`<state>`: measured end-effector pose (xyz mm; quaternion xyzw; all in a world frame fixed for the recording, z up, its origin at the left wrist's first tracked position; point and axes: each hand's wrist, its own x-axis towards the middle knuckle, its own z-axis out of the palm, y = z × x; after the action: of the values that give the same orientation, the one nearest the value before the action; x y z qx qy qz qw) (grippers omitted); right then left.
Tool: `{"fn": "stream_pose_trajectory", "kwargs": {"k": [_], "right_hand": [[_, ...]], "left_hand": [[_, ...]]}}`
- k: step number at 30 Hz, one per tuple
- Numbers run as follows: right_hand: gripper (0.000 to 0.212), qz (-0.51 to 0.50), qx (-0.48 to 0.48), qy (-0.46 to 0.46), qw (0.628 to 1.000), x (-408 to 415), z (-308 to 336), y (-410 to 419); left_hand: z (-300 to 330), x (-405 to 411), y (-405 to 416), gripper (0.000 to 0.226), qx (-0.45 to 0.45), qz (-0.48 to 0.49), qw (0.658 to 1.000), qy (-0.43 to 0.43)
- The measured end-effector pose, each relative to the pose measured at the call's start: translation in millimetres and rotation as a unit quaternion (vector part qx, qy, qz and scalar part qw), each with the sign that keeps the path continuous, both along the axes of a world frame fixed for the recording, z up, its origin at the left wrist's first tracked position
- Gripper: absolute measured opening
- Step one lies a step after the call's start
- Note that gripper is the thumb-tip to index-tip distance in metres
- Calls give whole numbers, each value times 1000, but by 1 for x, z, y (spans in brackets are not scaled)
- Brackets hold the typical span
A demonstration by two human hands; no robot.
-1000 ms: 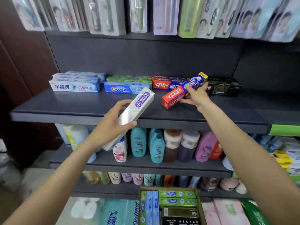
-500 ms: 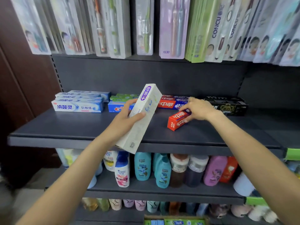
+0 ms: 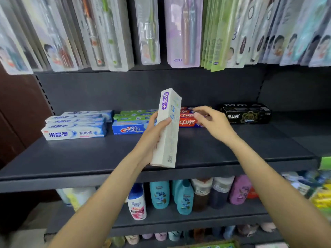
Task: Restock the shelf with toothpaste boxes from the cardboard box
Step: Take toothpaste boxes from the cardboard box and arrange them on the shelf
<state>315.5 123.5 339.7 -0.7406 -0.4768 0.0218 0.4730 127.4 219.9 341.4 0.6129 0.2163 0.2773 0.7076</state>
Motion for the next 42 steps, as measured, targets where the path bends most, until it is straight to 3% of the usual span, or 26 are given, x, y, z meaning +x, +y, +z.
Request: {"fn": "stream_pose_trajectory", "kwargs": {"k": [2, 3, 6, 10, 15, 18, 21, 23, 25, 28, 30, 33, 36, 39, 42], "right_hand": [[21, 102, 28, 104, 989, -23, 1, -37], [24, 139, 17, 109, 984, -30, 1, -53], [47, 175, -49, 39, 983, -28, -5, -92], [75, 137, -104, -55, 984, 5, -5, -144], [50, 58, -162, -25, 985, 78, 1, -199], [27, 87, -158, 110, 977, 117, 11, -239], [35, 92, -171, 137, 971, 144, 23, -274], [49, 99, -175, 77, 977, 159, 25, -292], [60, 68, -204, -65, 974, 173, 27, -307], [56, -57, -222, -319, 920, 199, 32, -324], [53, -97, -193, -412, 885, 222, 35, -331], [51, -93, -212, -403, 886, 273, 26, -330], [54, -61, -278, -326, 902, 312, 8, -322], [58, -70, -359, -419, 831, 332, -11, -309], [53, -67, -300, -489, 816, 332, -18, -290]], "left_hand": [[-3, 18, -18, 42, -14, 6, 1000, -14], [-5, 28, -29, 45, -26, 11, 999, -27], [-11, 62, -73, 48, -81, 40, 992, -94], [-19, 109, -138, 41, -121, 62, 978, -155], [-33, 143, -212, 38, -37, 38, 992, -116], [-34, 160, -228, 38, 34, 64, 992, -100], [-30, 184, -234, 48, 51, 83, 991, -89], [-27, 202, -235, 59, 45, 61, 995, -63], [-29, 220, -236, 56, 57, 30, 997, -35], [-33, 249, -242, 43, 121, 14, 992, -26], [-35, 266, -248, 45, 183, 4, 983, -7], [-41, 290, -253, 54, 289, 5, 955, 73], [-49, 302, -257, 59, 445, 35, 869, 213], [-55, 301, -248, 46, 559, 78, 784, 259], [-60, 296, -226, 44, 596, 80, 741, 300]]}}
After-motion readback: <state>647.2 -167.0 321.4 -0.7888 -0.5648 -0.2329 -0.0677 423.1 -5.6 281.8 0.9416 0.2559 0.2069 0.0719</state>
